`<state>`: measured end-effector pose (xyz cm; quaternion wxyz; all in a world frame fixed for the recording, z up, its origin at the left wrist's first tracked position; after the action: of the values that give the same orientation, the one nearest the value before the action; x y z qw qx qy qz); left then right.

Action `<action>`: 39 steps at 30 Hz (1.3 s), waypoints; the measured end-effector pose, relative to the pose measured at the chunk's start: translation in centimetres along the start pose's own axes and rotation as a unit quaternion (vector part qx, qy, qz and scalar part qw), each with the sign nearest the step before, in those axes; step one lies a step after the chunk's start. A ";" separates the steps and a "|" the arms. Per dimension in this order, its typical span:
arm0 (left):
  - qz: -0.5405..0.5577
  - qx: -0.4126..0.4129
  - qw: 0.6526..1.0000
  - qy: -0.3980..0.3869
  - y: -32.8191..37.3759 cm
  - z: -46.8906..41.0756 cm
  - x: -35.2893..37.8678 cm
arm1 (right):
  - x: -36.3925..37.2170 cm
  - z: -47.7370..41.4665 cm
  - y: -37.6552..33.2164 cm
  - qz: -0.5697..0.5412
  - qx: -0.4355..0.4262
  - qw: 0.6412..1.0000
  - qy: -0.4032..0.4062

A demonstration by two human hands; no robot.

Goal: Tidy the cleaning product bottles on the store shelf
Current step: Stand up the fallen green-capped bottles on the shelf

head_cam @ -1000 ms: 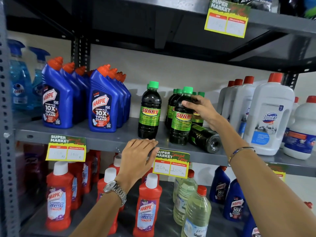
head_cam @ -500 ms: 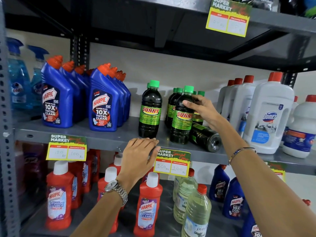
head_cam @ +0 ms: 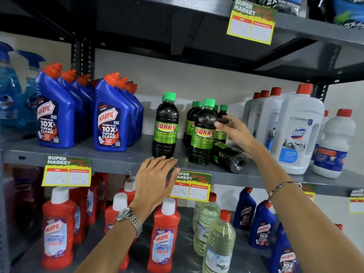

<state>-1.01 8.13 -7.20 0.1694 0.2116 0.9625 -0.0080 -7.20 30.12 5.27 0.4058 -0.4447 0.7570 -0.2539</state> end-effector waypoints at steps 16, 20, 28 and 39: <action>0.011 0.045 0.999 0.026 7.2 -0.3 3.1 | -2.4 2.8 5.7 -0.021 0.100 0.995 -0.021; 0.016 0.024 0.999 0.018 7.7 -0.3 2.8 | -2.8 4.1 6.6 0.086 0.010 0.992 0.096; 0.016 0.017 1.000 0.000 7.7 -0.4 2.6 | -2.3 3.8 7.4 0.143 -0.011 0.980 0.137; 0.027 0.037 0.999 0.019 7.1 -0.3 3.1 | -5.3 -0.5 2.8 -0.229 0.004 0.967 0.108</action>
<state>-0.79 15.87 -7.57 0.1429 0.2440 0.9586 -0.0345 -7.49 36.14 5.57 0.2542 -0.5749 0.6732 -0.3895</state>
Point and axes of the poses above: each hand's wrist, its own z-axis away from the middle knuckle, its own x-axis out of the palm, y = z × x, the point moved 4 cm from there along -z, towards the middle knuckle, and after that the axes turned 5 degrees about y, right-handed, at the moved point
